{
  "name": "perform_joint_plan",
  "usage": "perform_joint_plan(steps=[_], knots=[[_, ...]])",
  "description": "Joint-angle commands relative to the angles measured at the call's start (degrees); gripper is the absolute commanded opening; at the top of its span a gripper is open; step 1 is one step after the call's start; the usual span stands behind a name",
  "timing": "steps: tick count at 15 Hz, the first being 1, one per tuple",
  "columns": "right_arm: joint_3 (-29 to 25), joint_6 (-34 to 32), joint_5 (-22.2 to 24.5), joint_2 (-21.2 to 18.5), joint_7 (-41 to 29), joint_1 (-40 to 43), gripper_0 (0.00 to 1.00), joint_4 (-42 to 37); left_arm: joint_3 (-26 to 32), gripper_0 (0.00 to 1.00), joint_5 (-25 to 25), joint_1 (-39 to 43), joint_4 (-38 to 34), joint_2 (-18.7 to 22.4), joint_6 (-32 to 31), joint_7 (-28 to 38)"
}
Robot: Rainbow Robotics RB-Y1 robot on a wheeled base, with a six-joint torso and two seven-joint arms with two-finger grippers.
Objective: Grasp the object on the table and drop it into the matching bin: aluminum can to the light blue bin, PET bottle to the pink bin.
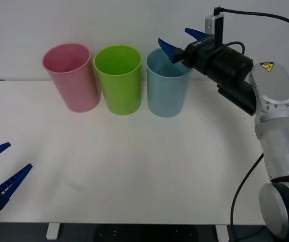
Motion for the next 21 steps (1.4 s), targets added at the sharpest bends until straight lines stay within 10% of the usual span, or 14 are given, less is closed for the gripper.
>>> perform_joint_plan(steps=[1,14,21], knots=[[1.52,-0.15,-2.12,-1.72,-0.6,4.99,1.0,-6.02,0.0,1.0,0.0,0.0,0.0,0.0,0.0,0.0],[3.45,-3.05,-15.92,-14.11,1.07,27.23,1.0,-24.74,0.0,1.0,0.0,0.0,0.0,0.0,0.0,0.0],[-6.13,-16.85,-17.5,-14.99,14.69,36.19,1.0,-25.35,0.0,1.0,0.0,0.0,0.0,0.0,0.0,0.0]])
